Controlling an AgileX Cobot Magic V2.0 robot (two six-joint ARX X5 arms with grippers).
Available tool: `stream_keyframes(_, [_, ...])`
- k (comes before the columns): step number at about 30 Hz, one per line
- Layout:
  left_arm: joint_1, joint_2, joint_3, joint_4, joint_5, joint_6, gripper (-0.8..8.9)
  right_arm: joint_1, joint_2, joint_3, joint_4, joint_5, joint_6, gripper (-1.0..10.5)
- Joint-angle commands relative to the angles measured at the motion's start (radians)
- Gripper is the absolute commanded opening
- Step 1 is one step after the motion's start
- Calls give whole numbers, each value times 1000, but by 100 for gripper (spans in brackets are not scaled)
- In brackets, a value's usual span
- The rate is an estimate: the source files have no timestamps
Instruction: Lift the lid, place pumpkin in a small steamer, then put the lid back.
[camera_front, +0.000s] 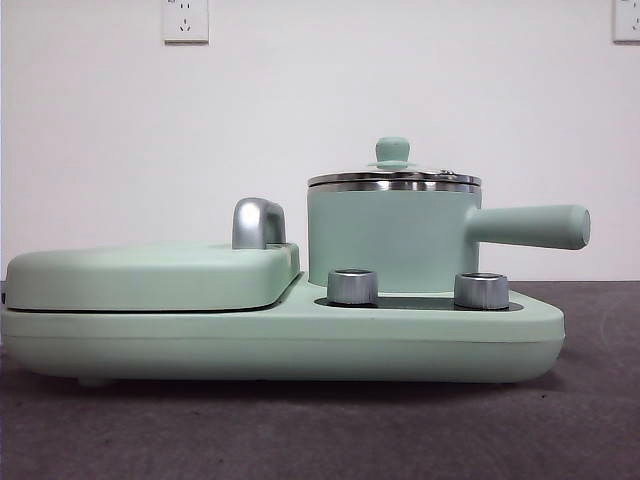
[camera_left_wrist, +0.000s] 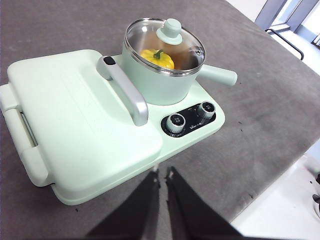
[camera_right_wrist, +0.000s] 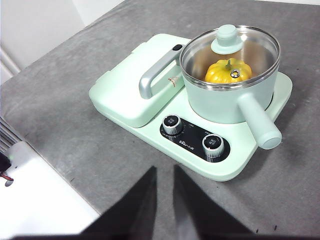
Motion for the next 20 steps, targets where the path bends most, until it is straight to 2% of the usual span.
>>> stream_keyframes(1, [-5, 6, 11, 16, -2, 0, 6, 5, 2, 8, 10, 0, -2, 21])
stream_keyframes(12, [5, -16, 2, 29, -3, 0, 6, 5, 2, 8, 10, -1, -2, 20])
stream_keyframes(15, [72, -40, -10, 43, 11, 0, 6, 5, 2, 8, 10, -1, -2, 20])
stream_keyframes(20, [282, -126, -98, 96, 32, 19, 6, 5, 2, 8, 10, 0, -2, 20])
